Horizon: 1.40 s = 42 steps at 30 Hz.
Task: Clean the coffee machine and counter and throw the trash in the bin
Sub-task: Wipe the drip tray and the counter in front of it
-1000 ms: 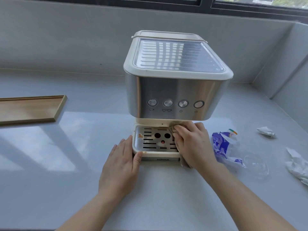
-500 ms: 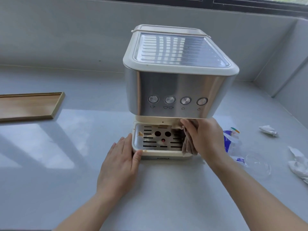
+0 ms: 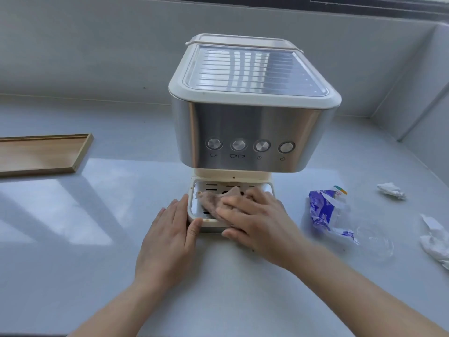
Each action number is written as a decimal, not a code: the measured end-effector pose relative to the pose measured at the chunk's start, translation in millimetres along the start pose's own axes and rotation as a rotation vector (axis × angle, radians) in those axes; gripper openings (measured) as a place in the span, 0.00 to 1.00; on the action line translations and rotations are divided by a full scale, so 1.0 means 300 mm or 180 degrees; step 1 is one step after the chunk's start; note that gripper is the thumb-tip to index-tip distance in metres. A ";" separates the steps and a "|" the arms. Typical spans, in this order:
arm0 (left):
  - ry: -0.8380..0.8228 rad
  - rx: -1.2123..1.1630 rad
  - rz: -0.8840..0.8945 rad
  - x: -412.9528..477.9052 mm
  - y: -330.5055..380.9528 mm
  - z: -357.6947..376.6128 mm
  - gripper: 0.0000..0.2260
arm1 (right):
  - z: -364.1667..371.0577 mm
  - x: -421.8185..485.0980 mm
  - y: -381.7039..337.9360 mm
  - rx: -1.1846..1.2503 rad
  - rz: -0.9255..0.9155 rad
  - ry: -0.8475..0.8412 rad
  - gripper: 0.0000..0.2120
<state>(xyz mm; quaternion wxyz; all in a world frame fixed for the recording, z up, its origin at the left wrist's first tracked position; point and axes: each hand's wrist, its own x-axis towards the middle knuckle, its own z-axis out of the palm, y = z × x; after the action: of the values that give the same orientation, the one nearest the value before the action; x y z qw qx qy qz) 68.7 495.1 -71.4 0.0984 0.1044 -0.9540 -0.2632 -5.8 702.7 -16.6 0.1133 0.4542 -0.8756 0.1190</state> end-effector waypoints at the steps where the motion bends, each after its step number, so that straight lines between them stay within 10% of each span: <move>1: 0.0006 -0.0042 -0.0031 -0.001 -0.001 -0.003 0.31 | 0.003 0.010 -0.009 -0.0057 -0.0050 0.0040 0.17; 9: 0.0003 -0.0028 0.0053 0.006 -0.007 0.001 0.29 | -0.018 -0.047 0.092 0.0042 0.0395 0.0471 0.06; 20: -0.0044 -0.0435 -0.0085 0.011 -0.017 -0.013 0.24 | 0.019 -0.054 0.036 -0.0458 -0.0486 0.0136 0.17; 42: 0.0007 -0.0412 -0.0142 0.009 -0.014 -0.009 0.25 | 0.059 0.081 -0.095 -0.0107 0.0278 0.0056 0.20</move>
<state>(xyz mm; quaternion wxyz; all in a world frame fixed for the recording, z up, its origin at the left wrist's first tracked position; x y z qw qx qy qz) 67.5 489.5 -71.0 0.1001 0.1193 -0.9323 -0.3263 2.6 662.5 -22.9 0.1234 0.4124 -0.8955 0.1130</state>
